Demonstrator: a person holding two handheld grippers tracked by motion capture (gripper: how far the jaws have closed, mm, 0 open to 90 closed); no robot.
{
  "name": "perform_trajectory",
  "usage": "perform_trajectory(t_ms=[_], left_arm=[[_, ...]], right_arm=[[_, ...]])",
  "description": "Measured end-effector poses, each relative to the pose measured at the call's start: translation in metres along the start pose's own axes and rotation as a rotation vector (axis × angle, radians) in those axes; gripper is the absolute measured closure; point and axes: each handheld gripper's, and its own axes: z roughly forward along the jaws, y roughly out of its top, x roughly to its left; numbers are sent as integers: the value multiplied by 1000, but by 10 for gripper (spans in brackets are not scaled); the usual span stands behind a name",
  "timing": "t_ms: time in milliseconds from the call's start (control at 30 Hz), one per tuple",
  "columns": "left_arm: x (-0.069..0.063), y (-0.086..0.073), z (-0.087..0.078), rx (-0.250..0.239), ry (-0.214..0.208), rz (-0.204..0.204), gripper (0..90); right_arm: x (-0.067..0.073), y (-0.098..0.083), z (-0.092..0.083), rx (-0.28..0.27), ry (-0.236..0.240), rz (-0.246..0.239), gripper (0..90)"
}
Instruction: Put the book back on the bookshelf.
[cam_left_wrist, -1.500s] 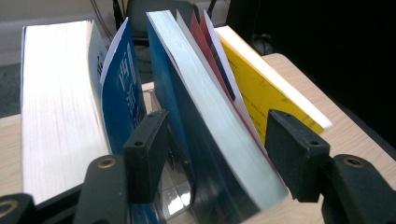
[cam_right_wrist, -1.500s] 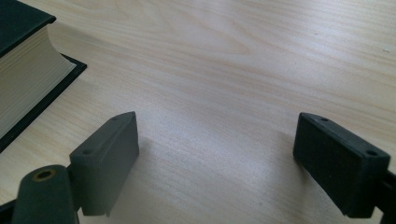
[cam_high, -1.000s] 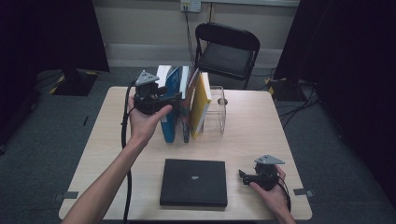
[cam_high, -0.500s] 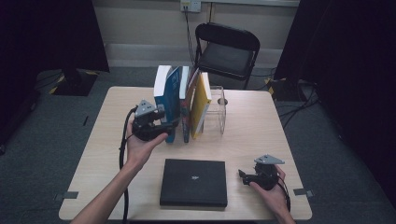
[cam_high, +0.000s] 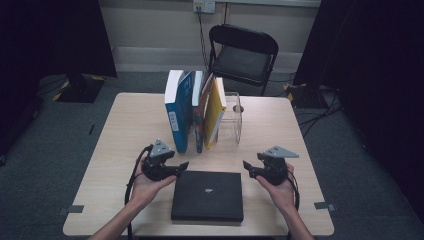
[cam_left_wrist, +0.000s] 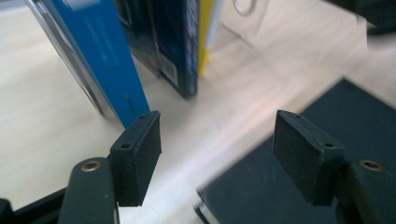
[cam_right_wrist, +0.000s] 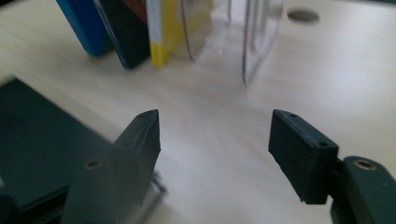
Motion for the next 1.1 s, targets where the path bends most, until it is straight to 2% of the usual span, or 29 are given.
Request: perform_trajectory(t_ms=[33,67,133,167,200,233,267,333,400,433,500,533,600,633,700,800,900,933,1100], left_arm=[[-1,-5,1,12,-3,18,328],[-3,-9,3,12,-12,21,328],[-4,-16,7,31,-24,14,327],[-5,-18,9,46,-29,24,310],[-6,-21,12,53,-38,29,310],[-6,-24,14,63,-46,41,306],[-8,-27,16,68,-48,29,308],[-10,-29,17,80,-58,47,297],[-12,-30,17,69,-57,53,285],[-12,-31,18,63,-56,43,272],[-12,-32,18,53,-50,48,268],[-12,-33,19,43,-52,39,264],[-12,-35,18,34,-47,48,261],[-12,-35,18,33,-48,50,260],[-12,-35,19,33,-48,50,259],[-12,-35,19,30,-56,44,251],[-9,-35,20,30,-66,43,244],[-9,-35,20,30,-69,36,244],[-9,-36,20,22,-78,33,243]], right_arm=[[6,21,4,-39,20,-10,366],[6,21,4,-39,20,-10,366],[13,42,11,-65,40,-27,388],[20,62,19,-84,55,-35,390],[20,62,19,-84,55,-35,390],[23,70,23,-96,58,-41,390],[25,78,26,-106,62,-41,390],[29,93,34,-126,76,-29,382],[32,102,38,-140,78,-28,375],[35,112,44,-144,82,-36,366],[37,116,46,-147,80,-41,365],[39,121,49,-152,77,-41,365],[41,128,56,-152,55,-42,368],[41,134,64,-151,24,-46,385],[39,136,69,-145,7,-37,397],[35,140,81,-138,-3,-4,468],[36,145,93,-125,-24,-2,512],[36,145,93,-125,-24,-2,512],[40,146,99,-122,-58,2,659]])
